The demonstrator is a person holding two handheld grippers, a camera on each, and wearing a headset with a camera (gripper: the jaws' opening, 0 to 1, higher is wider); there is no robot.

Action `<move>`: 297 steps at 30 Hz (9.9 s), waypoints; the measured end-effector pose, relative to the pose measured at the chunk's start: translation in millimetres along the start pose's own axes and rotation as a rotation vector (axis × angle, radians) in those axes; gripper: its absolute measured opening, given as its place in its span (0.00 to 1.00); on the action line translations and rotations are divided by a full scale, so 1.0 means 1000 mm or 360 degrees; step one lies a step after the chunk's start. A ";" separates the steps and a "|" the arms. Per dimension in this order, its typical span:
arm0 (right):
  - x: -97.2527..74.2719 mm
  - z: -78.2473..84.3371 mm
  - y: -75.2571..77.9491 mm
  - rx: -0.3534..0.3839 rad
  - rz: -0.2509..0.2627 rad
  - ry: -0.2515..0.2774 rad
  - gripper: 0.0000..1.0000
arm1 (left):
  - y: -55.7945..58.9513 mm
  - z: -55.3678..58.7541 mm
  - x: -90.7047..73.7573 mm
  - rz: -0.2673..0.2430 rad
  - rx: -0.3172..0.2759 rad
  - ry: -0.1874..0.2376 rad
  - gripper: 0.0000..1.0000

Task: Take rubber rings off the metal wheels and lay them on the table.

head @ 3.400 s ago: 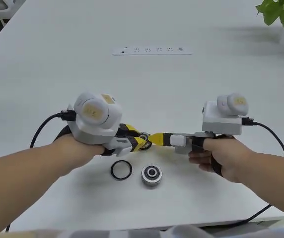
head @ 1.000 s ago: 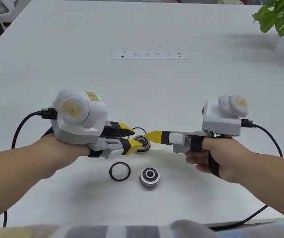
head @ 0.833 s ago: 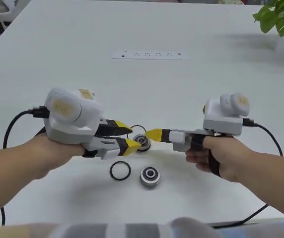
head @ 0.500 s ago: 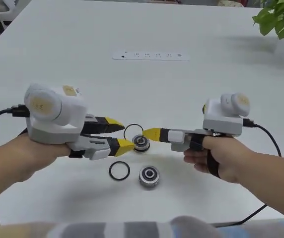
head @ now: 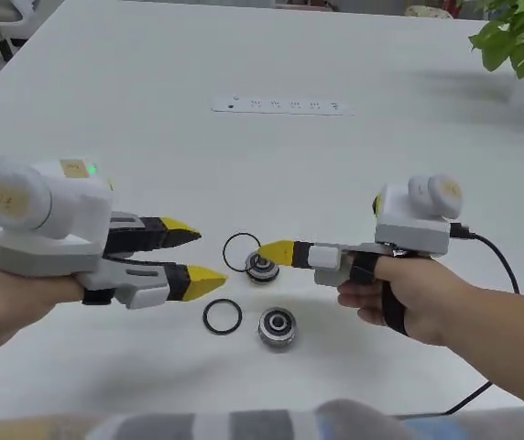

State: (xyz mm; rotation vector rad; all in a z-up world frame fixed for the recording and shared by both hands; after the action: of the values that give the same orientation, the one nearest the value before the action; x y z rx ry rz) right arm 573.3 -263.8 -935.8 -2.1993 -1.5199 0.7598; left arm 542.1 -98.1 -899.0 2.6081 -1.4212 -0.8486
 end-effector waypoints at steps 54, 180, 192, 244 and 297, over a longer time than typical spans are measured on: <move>0.018 0.033 -0.003 -0.0551 0.0004 -0.0555 0.12 | -0.007 0.023 -0.022 -0.0068 -0.0051 -0.0080 0.50; -0.008 0.019 0.051 -0.0131 0.0281 -0.0046 0.00 | -0.014 0.010 0.105 -0.0170 0.0122 -0.0254 0.12; -0.004 0.019 0.047 -0.0107 0.0205 -0.0046 0.00 | -0.015 0.011 0.106 -0.0179 0.0115 -0.0250 0.12; -0.005 0.014 0.034 -0.0031 0.0113 0.0012 0.00 | -0.012 0.005 0.093 -0.0102 0.0107 -0.0185 0.20; 0.014 0.030 -0.002 -0.0052 -0.0210 -0.0225 0.00 | 0.007 0.034 -0.018 -0.0071 -0.0094 -0.0055 0.57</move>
State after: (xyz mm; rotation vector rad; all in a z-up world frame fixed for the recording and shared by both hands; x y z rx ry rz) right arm 557.0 -250.2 -961.5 -2.0818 -1.7381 0.8692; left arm 512.2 -80.8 -917.9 2.6030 -1.3294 -0.9303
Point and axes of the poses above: the centre of the closed fingertips' face, and the gripper's own axes: x roughly forward along the fingers, y roughly to its right, z roughly out of its underside, the point moved 7 cm from there along -x, roughly backward along the fingers, and after that the axes turned 14 degrees about -x, right-handed, at the moved point
